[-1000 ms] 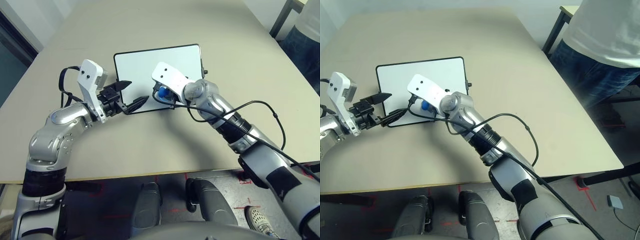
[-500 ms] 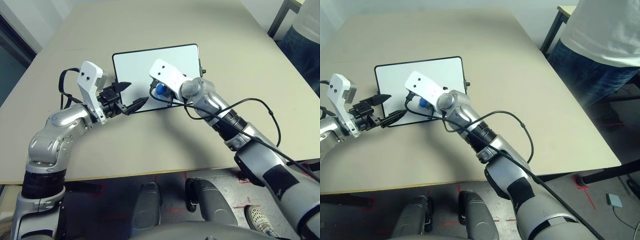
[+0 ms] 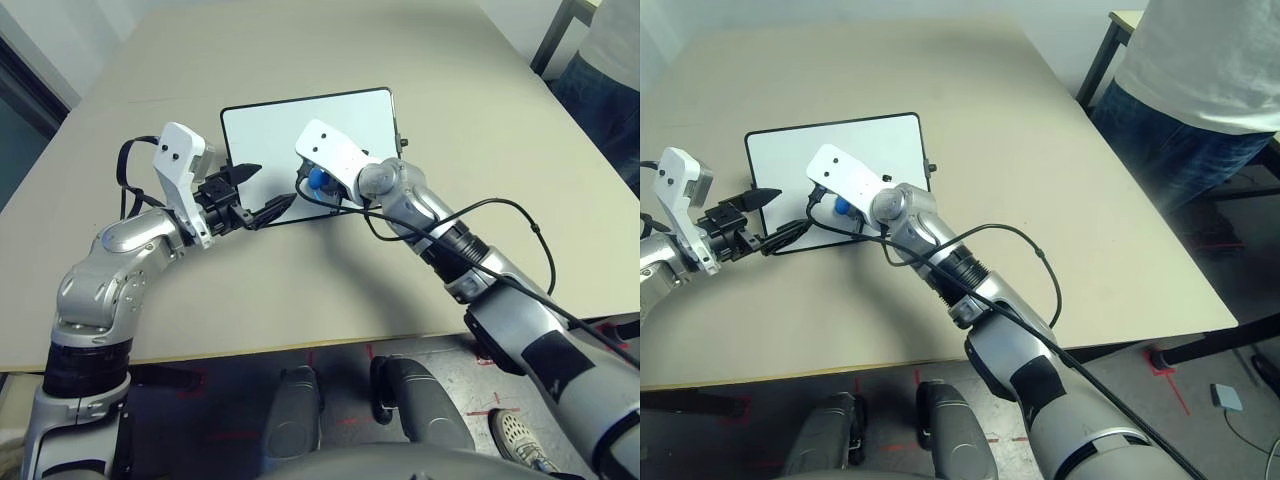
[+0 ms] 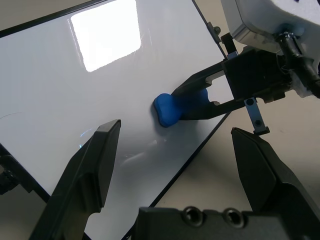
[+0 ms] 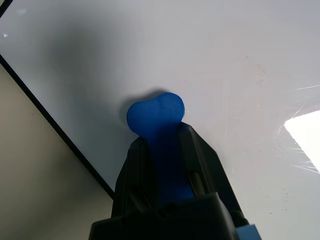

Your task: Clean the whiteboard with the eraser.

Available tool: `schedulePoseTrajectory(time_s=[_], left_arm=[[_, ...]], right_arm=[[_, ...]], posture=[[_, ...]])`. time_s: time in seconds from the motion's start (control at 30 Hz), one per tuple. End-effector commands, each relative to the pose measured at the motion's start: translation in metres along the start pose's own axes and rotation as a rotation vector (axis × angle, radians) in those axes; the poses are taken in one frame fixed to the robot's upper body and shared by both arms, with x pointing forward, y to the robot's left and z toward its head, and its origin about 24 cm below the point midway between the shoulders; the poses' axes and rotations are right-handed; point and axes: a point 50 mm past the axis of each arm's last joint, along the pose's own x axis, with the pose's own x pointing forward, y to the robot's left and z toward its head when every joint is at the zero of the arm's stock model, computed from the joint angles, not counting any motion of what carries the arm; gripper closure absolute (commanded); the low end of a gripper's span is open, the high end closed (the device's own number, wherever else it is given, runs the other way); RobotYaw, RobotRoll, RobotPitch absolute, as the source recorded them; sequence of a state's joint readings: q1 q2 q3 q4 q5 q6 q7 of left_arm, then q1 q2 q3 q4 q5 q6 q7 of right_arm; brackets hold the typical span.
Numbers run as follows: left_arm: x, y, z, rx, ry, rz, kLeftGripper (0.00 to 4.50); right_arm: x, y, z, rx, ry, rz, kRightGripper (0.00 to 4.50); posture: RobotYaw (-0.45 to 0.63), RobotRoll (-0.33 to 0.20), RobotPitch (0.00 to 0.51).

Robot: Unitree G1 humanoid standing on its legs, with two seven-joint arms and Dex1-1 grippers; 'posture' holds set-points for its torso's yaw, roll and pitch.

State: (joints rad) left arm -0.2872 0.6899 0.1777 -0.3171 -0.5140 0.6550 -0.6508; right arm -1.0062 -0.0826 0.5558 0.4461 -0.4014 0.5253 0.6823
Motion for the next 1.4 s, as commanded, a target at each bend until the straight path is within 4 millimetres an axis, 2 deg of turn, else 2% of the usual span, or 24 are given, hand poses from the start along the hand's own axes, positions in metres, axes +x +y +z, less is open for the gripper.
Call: schedulePoseTrajectory(time_s=[0.03,0.17,0.27,0.43,0.53,0.6,0.67,0.73,0.8,0.9,1.13,1.33,1.4], left_arm=[[-0.002,0.000,0.000,0.003,-0.006,0.014,0.00],[-0.005,0.009,0.004,0.013,-0.039,0.080,0.00],[-0.007,0.019,0.010,0.031,-0.090,0.148,0.00],[-0.019,0.045,0.022,0.086,-0.211,0.347,0.00],[-0.034,0.061,0.027,0.141,-0.279,0.494,0.00],[-0.046,0.071,0.029,0.182,-0.315,0.593,0.00],[-0.064,0.084,0.029,0.203,-0.355,0.729,0.00],[-0.077,0.093,0.023,0.213,-0.362,0.827,0.00],[-0.084,0.098,0.017,0.213,-0.355,0.878,0.00],[-0.099,0.108,-0.009,0.142,-0.293,0.968,0.00],[-0.110,0.112,-0.050,0.038,-0.177,1.032,0.00],[-0.107,0.112,-0.060,-0.001,-0.152,1.021,0.00],[-0.103,0.112,-0.061,-0.012,-0.146,1.002,0.00]], right_arm=[[0.001,0.001,-0.021,0.098,0.049,-0.001,3.70],[-0.023,-0.025,-0.031,0.264,0.007,-0.078,3.70],[-0.055,-0.052,-0.029,0.364,-0.057,-0.173,3.70],[-0.099,-0.077,-0.028,0.496,-0.130,-0.327,3.70],[-0.120,-0.085,-0.040,0.550,-0.105,-0.426,3.70],[-0.129,-0.088,-0.054,0.583,-0.046,-0.484,3.70],[-0.137,-0.090,-0.077,0.630,0.038,-0.548,3.70],[-0.137,-0.085,-0.100,0.664,0.124,-0.569,3.70],[-0.135,-0.079,-0.115,0.683,0.179,-0.564,3.70],[-0.123,-0.060,-0.142,0.748,0.268,-0.522,3.70],[-0.105,-0.042,-0.163,0.827,0.324,-0.482,3.70],[-0.099,-0.036,-0.174,0.859,0.352,-0.474,3.70],[-0.100,-0.035,-0.177,0.874,0.359,-0.479,3.23]], posture=[[0.19,0.000,0.159],[0.18,0.000,0.156],[0.18,0.000,0.155],[0.17,0.000,0.150],[0.17,0.000,0.151],[0.16,0.000,0.155],[0.15,0.000,0.156],[0.15,0.000,0.159],[0.15,0.000,0.159],[0.15,0.000,0.160],[0.15,0.000,0.154],[0.15,0.000,0.151],[0.14,0.000,0.151]])
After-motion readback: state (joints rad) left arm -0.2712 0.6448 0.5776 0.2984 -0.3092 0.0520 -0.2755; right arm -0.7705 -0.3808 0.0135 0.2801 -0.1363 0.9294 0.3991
